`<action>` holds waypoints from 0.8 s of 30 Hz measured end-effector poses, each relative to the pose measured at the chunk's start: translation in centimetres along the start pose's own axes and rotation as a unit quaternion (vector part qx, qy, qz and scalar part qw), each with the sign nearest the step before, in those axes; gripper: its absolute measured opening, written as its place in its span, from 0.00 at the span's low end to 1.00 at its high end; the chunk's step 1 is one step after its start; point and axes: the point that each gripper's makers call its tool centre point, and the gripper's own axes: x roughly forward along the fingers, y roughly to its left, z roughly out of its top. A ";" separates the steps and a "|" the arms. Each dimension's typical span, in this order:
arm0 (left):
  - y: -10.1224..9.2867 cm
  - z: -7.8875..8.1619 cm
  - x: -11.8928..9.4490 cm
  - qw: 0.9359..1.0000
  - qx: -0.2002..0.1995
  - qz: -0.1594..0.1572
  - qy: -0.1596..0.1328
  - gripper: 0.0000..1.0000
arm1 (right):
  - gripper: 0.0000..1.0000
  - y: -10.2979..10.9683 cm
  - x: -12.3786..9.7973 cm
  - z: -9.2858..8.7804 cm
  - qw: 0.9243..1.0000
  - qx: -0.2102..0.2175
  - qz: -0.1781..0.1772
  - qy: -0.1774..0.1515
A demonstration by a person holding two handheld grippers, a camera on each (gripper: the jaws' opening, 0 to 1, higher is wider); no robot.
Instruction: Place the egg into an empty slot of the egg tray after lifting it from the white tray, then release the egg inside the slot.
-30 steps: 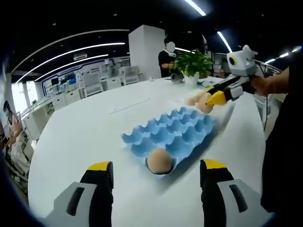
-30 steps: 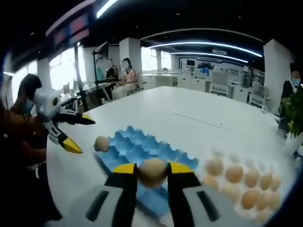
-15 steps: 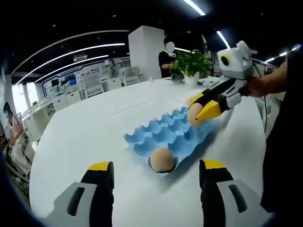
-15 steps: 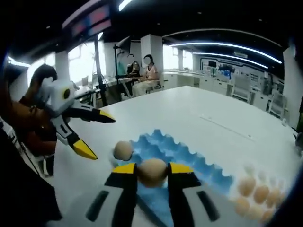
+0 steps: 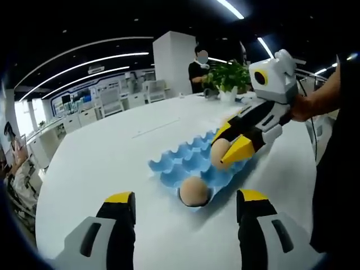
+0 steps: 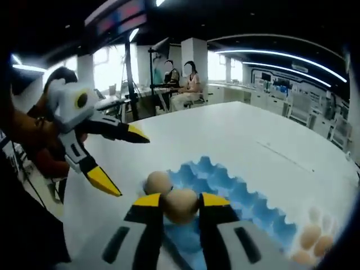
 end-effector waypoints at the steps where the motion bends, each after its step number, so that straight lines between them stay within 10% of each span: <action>1: 0.0 0.0 0.0 1.000 -0.002 -0.001 0.001 0.74 | 0.24 0.1 0.0 0.0 1.000 0.000 0.001 0.000; 24: 0.3 -0.3 -0.1 1.000 0.001 0.004 0.003 0.74 | 0.25 0.7 1.6 -1.9 0.999 -0.014 0.018 0.027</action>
